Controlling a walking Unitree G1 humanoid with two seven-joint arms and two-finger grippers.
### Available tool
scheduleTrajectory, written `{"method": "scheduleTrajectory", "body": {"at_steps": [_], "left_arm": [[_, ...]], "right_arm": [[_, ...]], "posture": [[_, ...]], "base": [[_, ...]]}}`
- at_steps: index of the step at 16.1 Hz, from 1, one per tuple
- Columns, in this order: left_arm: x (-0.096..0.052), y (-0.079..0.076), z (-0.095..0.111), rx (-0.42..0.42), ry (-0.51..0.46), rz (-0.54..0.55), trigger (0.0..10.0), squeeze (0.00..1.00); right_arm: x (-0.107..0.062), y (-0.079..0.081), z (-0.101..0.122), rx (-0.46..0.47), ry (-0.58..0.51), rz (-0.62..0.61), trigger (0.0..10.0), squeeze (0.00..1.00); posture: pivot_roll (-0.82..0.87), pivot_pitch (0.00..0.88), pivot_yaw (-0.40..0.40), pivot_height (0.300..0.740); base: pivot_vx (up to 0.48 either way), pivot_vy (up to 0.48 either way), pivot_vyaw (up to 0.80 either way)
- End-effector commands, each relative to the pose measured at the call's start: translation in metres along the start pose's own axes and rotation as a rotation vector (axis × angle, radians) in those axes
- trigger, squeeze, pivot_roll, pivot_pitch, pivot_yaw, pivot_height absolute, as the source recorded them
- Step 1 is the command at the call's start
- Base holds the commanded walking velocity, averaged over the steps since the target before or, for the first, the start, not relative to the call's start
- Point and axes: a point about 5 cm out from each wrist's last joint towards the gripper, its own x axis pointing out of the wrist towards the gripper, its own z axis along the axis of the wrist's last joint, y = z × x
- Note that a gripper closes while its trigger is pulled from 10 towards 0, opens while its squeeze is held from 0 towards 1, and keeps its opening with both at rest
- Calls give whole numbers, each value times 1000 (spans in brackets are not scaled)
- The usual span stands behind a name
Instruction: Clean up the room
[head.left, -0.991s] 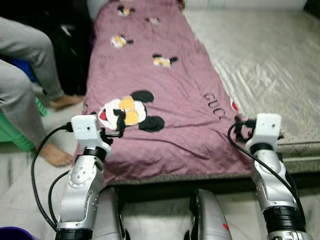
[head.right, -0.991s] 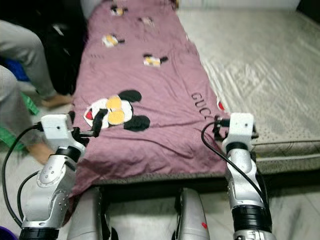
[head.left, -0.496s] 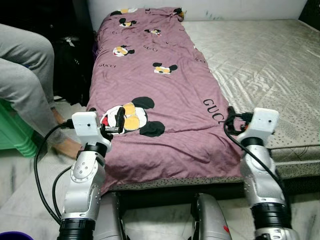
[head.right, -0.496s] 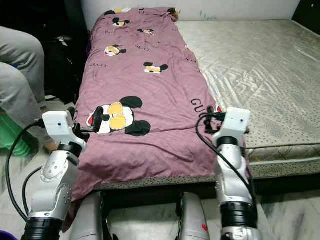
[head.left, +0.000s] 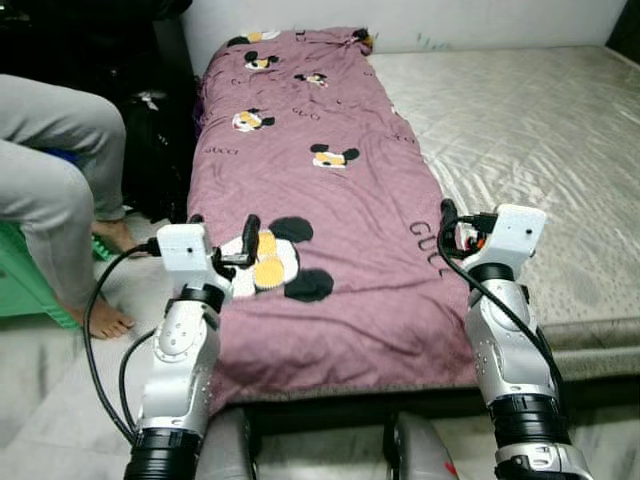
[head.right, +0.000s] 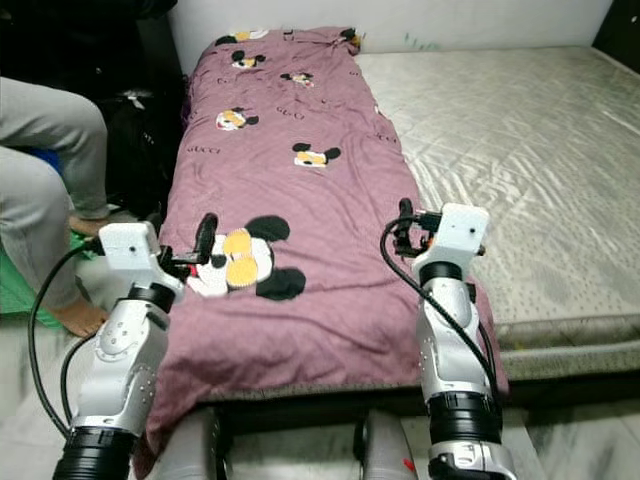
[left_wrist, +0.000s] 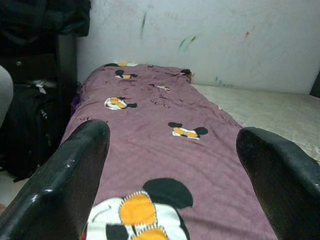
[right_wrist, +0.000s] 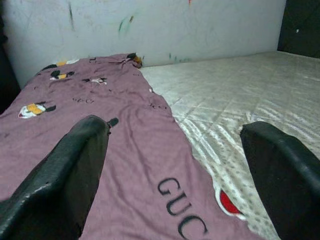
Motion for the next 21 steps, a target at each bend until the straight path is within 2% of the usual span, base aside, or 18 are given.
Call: {"method": "scheduleTrajectory", "body": {"at_steps": [1,4,6,7,9,13,18,21], "left_arm": [[5,2,2,16,-13,-10,10000,0],[4,14,-6,43,45,83,10000,0],[-6,20,-14,69,79,69,10000,0],[-6,20,-14,69,79,69,10000,0],[-1,11,-15,81,83,31,10000,0],[0,-4,-15,59,81,-43,10000,0],[3,-10,-14,47,80,-63,10000,0],[-2,-10,-19,82,80,-70,10000,0]], "right_arm": [[5,5,5,12,-18,3,10000,0],[1,12,3,20,-26,16,10000,0],[-6,9,-3,18,-5,1,10000,0],[-6,9,-3,18,-5,1,10000,0],[-11,9,-10,15,18,0,10000,0],[-19,4,-18,-11,47,-15,10000,0],[-16,8,-19,-33,53,0,10000,0],[-19,6,-21,-46,60,-6,10000,0]], "posture": [[-86,0,64,673],[-113,0,89,701],[-118,0,90,721],[-118,0,90,721],[-125,0,88,740],[-129,0,85,740],[-126,0,75,740],[-129,0,77,740]], "base": [[0,0,0],[0,0,0],[0,0,0],[0,0,0],[0,0,0],[0,0,0],[0,0,0],[0,0,0]]}}
